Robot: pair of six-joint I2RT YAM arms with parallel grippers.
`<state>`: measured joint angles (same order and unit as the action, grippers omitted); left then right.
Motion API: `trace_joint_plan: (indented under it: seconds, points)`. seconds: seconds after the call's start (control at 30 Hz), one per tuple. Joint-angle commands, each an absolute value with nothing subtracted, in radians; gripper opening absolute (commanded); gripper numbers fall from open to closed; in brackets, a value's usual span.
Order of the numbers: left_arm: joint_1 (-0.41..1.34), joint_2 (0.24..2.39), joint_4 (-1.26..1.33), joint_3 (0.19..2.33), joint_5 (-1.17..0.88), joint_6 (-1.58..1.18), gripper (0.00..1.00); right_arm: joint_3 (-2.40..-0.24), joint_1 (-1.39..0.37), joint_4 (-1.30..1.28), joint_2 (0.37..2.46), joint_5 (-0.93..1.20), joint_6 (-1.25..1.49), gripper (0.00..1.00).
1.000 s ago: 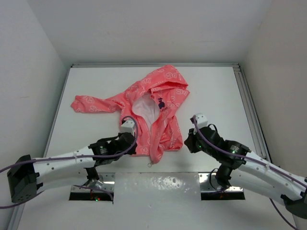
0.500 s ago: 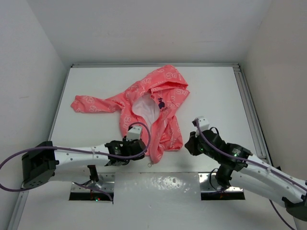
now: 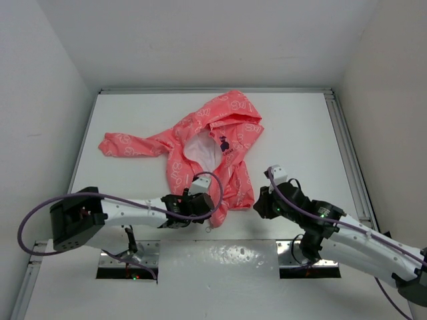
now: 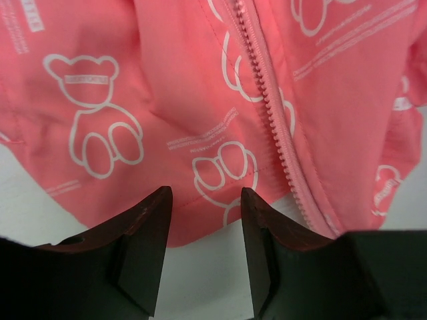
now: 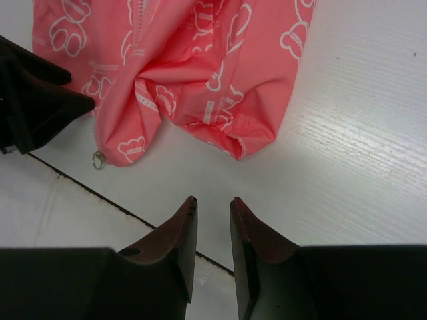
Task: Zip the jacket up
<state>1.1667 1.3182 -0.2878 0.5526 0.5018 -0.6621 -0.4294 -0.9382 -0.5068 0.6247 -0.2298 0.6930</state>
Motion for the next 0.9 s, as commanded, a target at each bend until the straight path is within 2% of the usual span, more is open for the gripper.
trace_joint_plan:
  seconds: [0.0, 0.17, 0.27, 0.3, 0.37, 0.4, 0.43, 0.63, 0.7, 0.73, 0.8, 0.87]
  points:
    - [1.178, 1.391, -0.247, 0.600, 0.497, -0.644, 0.44, -0.436, -0.942, -0.459, 0.620, -0.219, 0.704, 0.26]
    - [1.178, 1.454, -0.164, 0.557, 0.436, -0.658, 0.47, -0.431, -0.942, -0.462, 0.612, -0.222, 0.712, 0.37]
    - [1.178, 1.483, -0.100, 0.516, 0.419, -0.682, 0.38, -0.443, -0.940, -0.457, 0.620, -0.218, 0.709, 0.43]
    - [1.178, 1.491, -0.086, 0.508, 0.429, -0.689, 0.27, -0.446, -0.942, -0.468, 0.623, -0.218, 0.712, 0.46]
    - [1.178, 1.497, -0.098, 0.503, 0.455, -0.701, 0.14, -0.440, -0.942, -0.459, 0.617, -0.218, 0.716, 0.46]
    - [1.178, 1.493, -0.101, 0.486, 0.478, -0.707, 0.02, -0.440, -0.942, -0.451, 0.617, -0.219, 0.713, 0.46]
    - [1.178, 1.477, -0.098, 0.477, 0.491, -0.721, 0.00, -0.448, -0.942, -0.453, 0.618, -0.216, 0.712, 0.46]
    - [1.178, 1.298, -0.169, 0.456, 0.587, -0.741, 0.00, -0.448, -0.940, -0.413, 0.630, -0.190, 0.723, 0.46]
    - [1.178, 1.206, -0.193, 0.456, 0.610, -0.745, 0.00, -0.462, -0.940, -0.400, 0.672, -0.169, 0.722, 0.39]
    - [1.178, 1.175, -0.208, 0.462, 0.614, -0.747, 0.00, -0.466, -0.942, -0.382, 0.684, -0.158, 0.724, 0.22]
    - [1.178, 1.106, -0.230, 0.457, 0.620, -0.753, 0.00, -0.471, -0.940, -0.296, 0.728, -0.103, 0.729, 0.06]
    - [1.177, 0.987, -0.207, 0.437, 0.621, -0.758, 0.00, -0.495, -0.942, -0.218, 0.776, -0.028, 0.751, 0.00]
